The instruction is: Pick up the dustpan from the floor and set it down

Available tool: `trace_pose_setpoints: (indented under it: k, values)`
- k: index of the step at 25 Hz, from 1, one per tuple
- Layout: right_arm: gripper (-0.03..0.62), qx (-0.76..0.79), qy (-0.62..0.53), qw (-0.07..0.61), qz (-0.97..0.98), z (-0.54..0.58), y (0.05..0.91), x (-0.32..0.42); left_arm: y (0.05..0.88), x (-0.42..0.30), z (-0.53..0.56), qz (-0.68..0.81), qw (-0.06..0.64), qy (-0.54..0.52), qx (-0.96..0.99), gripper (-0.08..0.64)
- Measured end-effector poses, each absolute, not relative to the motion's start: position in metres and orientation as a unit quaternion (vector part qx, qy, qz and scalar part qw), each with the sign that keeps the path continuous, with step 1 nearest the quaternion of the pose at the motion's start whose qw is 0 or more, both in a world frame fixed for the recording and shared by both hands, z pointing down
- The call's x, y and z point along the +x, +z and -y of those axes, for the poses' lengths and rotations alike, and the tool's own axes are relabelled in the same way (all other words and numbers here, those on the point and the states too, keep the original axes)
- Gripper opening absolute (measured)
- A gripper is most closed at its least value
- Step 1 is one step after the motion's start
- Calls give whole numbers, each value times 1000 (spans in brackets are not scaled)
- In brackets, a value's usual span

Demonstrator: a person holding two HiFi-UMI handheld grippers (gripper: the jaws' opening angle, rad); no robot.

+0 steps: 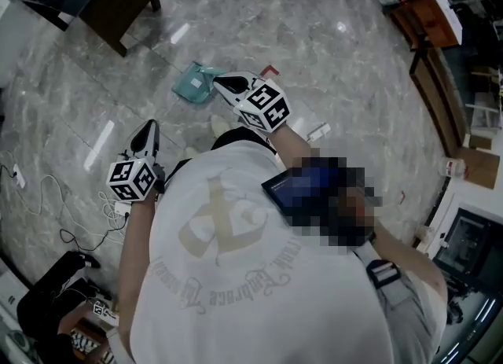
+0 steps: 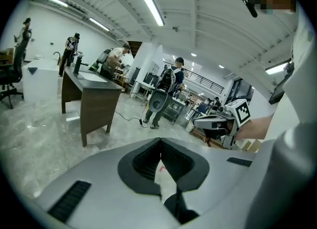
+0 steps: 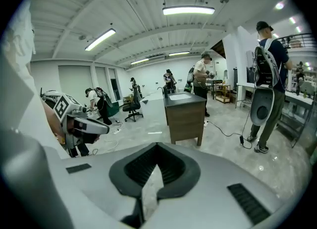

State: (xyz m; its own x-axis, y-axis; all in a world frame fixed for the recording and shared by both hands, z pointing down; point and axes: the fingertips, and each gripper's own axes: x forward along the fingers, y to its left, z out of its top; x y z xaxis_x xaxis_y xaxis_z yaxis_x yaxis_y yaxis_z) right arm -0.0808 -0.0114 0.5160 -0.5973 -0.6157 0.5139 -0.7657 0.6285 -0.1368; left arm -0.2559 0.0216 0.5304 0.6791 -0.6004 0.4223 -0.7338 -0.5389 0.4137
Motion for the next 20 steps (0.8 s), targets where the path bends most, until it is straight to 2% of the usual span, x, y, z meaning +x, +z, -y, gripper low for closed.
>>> trace_pose_setpoints:
  k: [20]
  values:
    - [17,425,211,199,857,12,511,-72,528,-229,8,318,297,143,889,12]
